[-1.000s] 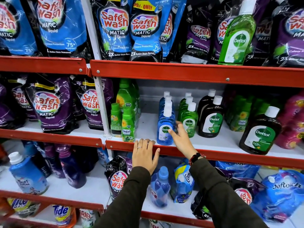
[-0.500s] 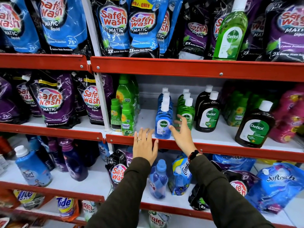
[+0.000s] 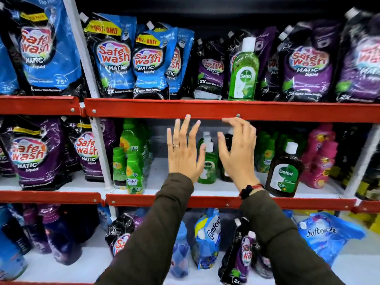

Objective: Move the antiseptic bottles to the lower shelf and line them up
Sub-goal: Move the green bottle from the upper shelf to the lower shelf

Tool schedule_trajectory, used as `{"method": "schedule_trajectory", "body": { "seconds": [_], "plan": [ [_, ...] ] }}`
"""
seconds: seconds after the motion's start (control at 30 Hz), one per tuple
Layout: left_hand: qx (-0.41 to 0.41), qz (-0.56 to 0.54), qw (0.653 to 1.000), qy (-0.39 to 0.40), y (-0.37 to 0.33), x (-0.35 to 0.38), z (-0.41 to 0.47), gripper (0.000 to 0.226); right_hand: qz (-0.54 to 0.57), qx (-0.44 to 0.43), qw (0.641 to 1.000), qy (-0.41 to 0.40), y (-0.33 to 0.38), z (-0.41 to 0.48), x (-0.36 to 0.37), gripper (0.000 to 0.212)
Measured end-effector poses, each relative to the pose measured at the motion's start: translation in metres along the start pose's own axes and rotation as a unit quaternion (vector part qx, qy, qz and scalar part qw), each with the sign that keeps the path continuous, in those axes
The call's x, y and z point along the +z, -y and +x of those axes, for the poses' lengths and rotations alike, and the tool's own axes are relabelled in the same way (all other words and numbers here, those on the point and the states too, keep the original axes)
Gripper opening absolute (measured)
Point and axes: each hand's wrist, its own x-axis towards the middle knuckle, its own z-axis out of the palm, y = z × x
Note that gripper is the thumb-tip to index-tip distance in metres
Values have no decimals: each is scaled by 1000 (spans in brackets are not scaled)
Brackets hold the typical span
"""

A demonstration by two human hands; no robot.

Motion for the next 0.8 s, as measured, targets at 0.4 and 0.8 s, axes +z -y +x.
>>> {"method": "schedule_trajectory", "body": {
  "seconds": [0.4, 0.8],
  "plan": [
    [12, 48, 999, -9, -2, 12, 71, 70, 27, 124, 991, 38, -4, 133, -29, 75],
    [18, 60, 998, -25, 0, 16, 71, 68, 198, 289, 930, 112, -22, 172, -39, 57]
  ]
}}
